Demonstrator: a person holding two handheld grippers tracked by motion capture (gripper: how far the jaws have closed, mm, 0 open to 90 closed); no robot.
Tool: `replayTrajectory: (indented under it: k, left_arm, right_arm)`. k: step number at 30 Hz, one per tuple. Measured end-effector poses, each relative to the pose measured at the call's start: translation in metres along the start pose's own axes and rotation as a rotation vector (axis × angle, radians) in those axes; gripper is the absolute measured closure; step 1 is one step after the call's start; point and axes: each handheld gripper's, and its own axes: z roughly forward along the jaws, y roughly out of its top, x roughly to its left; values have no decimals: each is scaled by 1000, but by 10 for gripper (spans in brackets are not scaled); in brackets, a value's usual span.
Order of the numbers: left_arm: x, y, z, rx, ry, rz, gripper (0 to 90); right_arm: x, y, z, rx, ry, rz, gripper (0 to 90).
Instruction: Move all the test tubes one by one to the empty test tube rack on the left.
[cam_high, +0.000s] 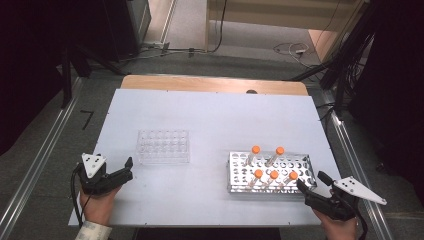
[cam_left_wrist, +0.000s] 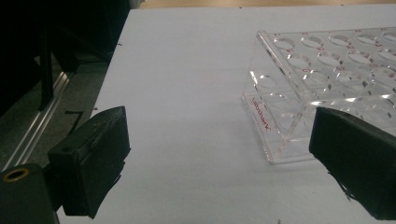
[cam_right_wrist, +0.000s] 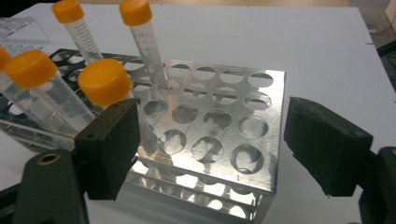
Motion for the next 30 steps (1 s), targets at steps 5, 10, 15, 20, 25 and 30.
replayTrajectory:
  k: [5, 10, 15, 20, 25, 30]
  left_arm:
    - [0, 0, 0, 1, -1, -2, 50]
    - [0, 0, 0, 2, 0, 1, 50]
    - [0, 0, 0, 2, 0, 1, 50]
    - [0, 0, 0, 1, 0, 1, 50]
    - [-1, 0, 1, 1, -1, 5, 50]
    - [-1, 0, 1, 4, 0, 5, 50]
  right_arm:
    - [4, -1, 1, 3, 24, -9, 174]
    - [6, -1, 1, 3, 43, -14, 178]
    - [8, -1, 2, 3, 57, -18, 185]
    - [10, -2, 4, 5, 77, -24, 219]
    - [16, -3, 8, 11, 113, -60, 317]
    - [20, -4, 13, 17, 139, -89, 418]
